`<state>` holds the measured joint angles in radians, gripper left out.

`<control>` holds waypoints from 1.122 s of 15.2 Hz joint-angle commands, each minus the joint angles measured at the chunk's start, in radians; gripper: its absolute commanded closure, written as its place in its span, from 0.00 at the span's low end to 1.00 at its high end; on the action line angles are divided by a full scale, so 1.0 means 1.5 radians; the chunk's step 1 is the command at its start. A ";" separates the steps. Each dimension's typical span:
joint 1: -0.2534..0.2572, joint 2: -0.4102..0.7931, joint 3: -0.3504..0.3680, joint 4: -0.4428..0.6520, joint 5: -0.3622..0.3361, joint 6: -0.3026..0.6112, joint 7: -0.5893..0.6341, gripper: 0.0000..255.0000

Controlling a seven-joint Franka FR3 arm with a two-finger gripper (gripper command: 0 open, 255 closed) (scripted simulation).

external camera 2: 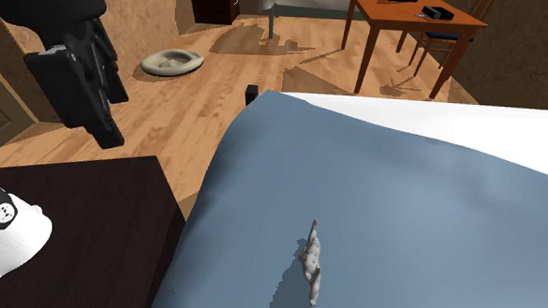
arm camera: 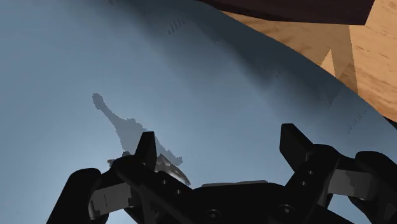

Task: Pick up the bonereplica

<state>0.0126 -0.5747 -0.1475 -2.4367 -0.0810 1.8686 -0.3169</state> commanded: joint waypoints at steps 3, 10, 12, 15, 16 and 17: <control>0.014 0.099 -0.035 0.021 -0.007 0.070 -0.085 0.00; 0.034 0.288 -0.079 0.094 0.014 0.169 -0.241 0.00; 0.037 0.344 -0.085 0.122 0.027 0.191 -0.286 0.00; 0.037 0.429 -0.088 0.171 0.049 0.217 -0.352 0.00; 0.036 0.457 -0.087 0.189 0.056 0.224 -0.373 0.00; 0.034 0.485 -0.084 0.208 0.063 0.231 -0.393 0.00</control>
<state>0.0672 0.0971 -0.2745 -2.1598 -0.0012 2.1985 -0.8662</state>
